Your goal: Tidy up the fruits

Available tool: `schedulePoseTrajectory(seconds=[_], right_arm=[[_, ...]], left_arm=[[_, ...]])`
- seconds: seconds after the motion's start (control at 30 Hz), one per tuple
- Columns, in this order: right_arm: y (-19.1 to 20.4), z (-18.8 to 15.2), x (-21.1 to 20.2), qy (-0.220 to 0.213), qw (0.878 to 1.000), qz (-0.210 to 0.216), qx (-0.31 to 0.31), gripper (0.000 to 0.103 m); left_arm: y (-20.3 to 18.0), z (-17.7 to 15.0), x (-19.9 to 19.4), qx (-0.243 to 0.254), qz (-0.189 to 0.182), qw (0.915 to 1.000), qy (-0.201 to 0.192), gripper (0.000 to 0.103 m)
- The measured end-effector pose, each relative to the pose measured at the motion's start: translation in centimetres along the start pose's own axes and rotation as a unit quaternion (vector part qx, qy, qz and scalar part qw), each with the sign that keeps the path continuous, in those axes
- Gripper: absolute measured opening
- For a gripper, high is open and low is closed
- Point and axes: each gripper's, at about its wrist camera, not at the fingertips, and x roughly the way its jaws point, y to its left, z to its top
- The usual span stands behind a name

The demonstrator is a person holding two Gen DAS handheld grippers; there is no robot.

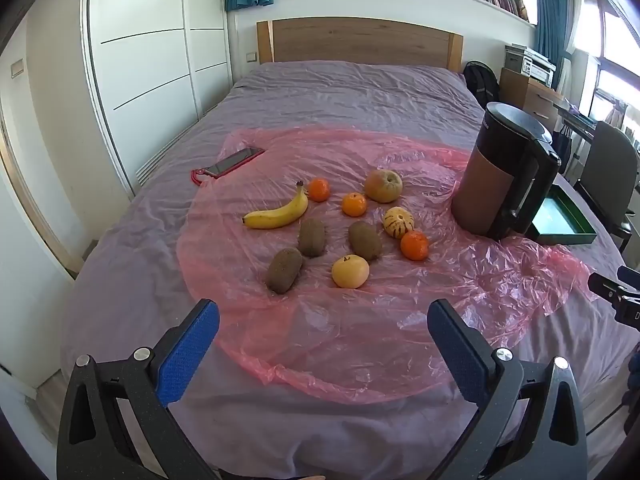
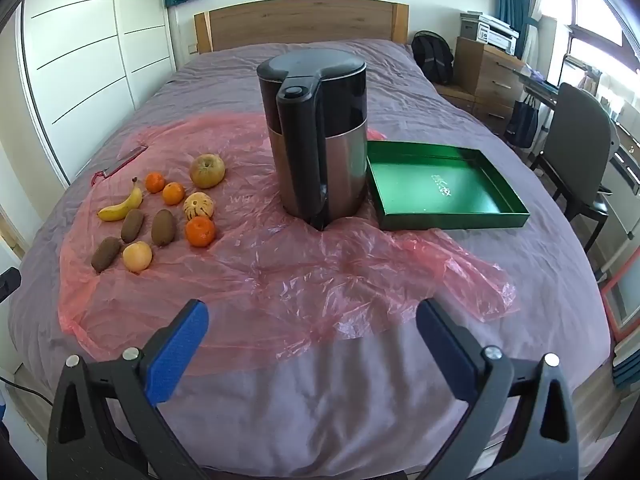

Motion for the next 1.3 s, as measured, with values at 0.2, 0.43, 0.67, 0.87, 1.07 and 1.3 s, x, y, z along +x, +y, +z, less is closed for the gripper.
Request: schedulePoseTrajectory(seconds=[0.2, 0.43, 0.67, 0.87, 1.07, 1.3], right_arm=[[0.0, 0.0, -0.2, 0.000, 1.000, -0.001, 0.000, 0.103], [0.0, -0.2, -0.2, -0.002, 1.000, -0.002, 0.004, 0.103], [-0.3, 0.2, -0.3, -0.007, 1.000, -0.005, 0.008, 0.103], [-0.3, 0.1, -0.4, -0.011, 1.000, -0.004, 0.008, 0.103], [-0.6, 0.4, -0.8, -0.034, 0.999, -0.010, 0.022, 0.103], [-0.8, 0.6, -1.0, -0.044, 0.999, -0.001, 0.031, 0.103]], left_arm=[[0.0, 0.0, -0.3, -0.001, -0.012, 0.9999, -0.005, 0.102], [-0.6, -0.2, 0.0, 0.003, -0.021, 0.9998, -0.005, 0.102], [-0.5, 0.0, 0.5, 0.008, -0.032, 0.9993, 0.016, 0.102], [-0.3, 0.4, 0.0, 0.014, -0.033, 0.9993, 0.005, 0.102], [-0.4, 0.5, -0.1, 0.026, -0.029, 0.9992, 0.004, 0.102], [-0.3, 0.6, -0.2, 0.027, -0.030, 0.9992, -0.002, 0.102]])
